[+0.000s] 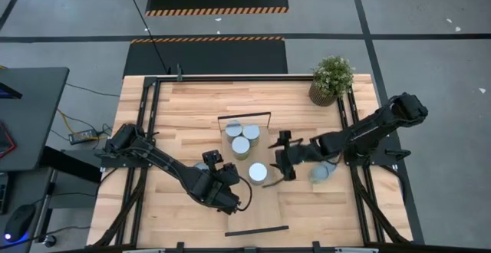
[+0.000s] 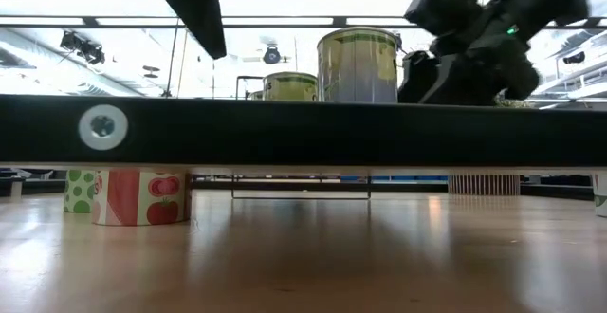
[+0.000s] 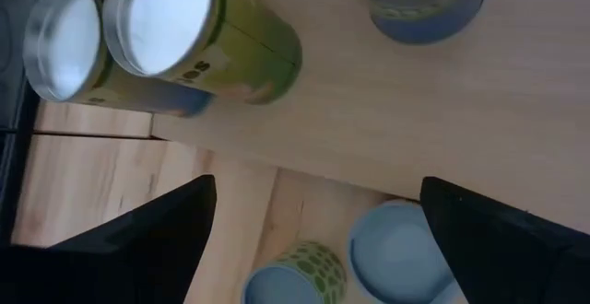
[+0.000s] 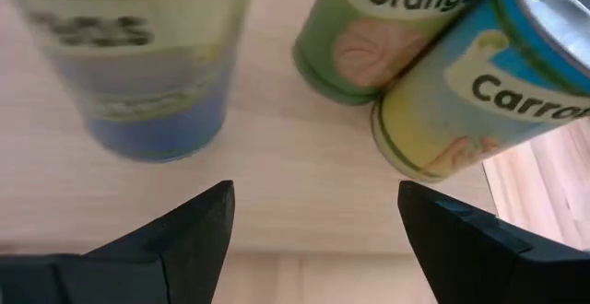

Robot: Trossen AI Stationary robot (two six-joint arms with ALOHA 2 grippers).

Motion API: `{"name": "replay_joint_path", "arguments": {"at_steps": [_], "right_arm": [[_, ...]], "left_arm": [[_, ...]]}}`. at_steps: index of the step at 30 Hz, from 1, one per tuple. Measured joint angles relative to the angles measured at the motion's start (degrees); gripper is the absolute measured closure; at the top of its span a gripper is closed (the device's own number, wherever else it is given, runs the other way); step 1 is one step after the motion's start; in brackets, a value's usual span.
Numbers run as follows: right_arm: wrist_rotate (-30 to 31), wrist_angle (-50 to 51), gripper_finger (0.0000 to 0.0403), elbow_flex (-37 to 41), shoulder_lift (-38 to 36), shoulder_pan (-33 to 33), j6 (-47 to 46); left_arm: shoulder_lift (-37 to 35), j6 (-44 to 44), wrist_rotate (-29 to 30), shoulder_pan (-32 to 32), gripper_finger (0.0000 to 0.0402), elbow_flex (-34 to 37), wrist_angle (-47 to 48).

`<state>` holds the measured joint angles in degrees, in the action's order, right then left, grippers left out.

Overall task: Pick and place cans onto a shelf
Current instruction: Adjust the large canned peas on the shelf

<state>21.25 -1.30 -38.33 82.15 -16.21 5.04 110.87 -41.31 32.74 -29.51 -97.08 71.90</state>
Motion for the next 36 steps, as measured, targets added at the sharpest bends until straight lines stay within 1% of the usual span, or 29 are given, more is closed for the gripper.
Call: {"name": "replay_joint_path", "arguments": {"at_steps": [4,7,10,13,16,18,21,24,31,33,36], "right_arm": [[5.6,-0.7,0.0089,0.0,0.0,-5.9,-3.2],[10.9,-3.6,0.0089,0.0,0.0,-10.4,-3.7],[14.8,-8.0,0.0089,0.0,0.1,-14.3,-0.4],[14.9,-11.6,0.0089,0.0,0.9,-16.7,5.1],[14.9,-15.3,0.0089,0.0,3.1,-17.5,9.1],[15.4,-19.5,0.0089,0.0,5.6,-17.4,11.9],[19.4,-24.3,0.0089,0.0,8.6,-17.4,15.4],[23.2,-26.8,0.0089,0.0,9.8,-17.5,18.5],[26.3,-27.3,0.0089,0.0,9.0,-17.4,19.2],[28.1,-26.4,0.0089,0.0,9.0,-17.4,19.5],[28.5,-25.1,0.0089,0.0,9.0,-16.2,19.0]], "left_arm": [[0.0,0.0,-0.2,0.0,0.0015,0.0,-0.8],[0.0,0.0,-0.2,0.1,0.0015,0.0,-1.9],[0.0,0.0,-0.1,0.4,0.0015,0.0,-2.9],[0.0,0.0,0.6,0.5,0.0015,0.0,-5.5],[0.7,1.4,4.2,0.6,0.0015,0.0,-10.2],[1.6,2.9,7.3,0.7,0.0015,0.0,-13.0],[2.9,5.1,11.2,1.2,0.0015,0.0,-16.5],[4.3,7.7,14.1,1.7,0.0015,0.0,-17.2],[6.8,9.4,19.1,2.7,0.0015,0.0,-17.2],[7.2,8.8,19.7,3.0,0.0015,0.0,-17.3],[7.3,7.4,20.2,3.2,0.0015,0.0,-17.2]]}}
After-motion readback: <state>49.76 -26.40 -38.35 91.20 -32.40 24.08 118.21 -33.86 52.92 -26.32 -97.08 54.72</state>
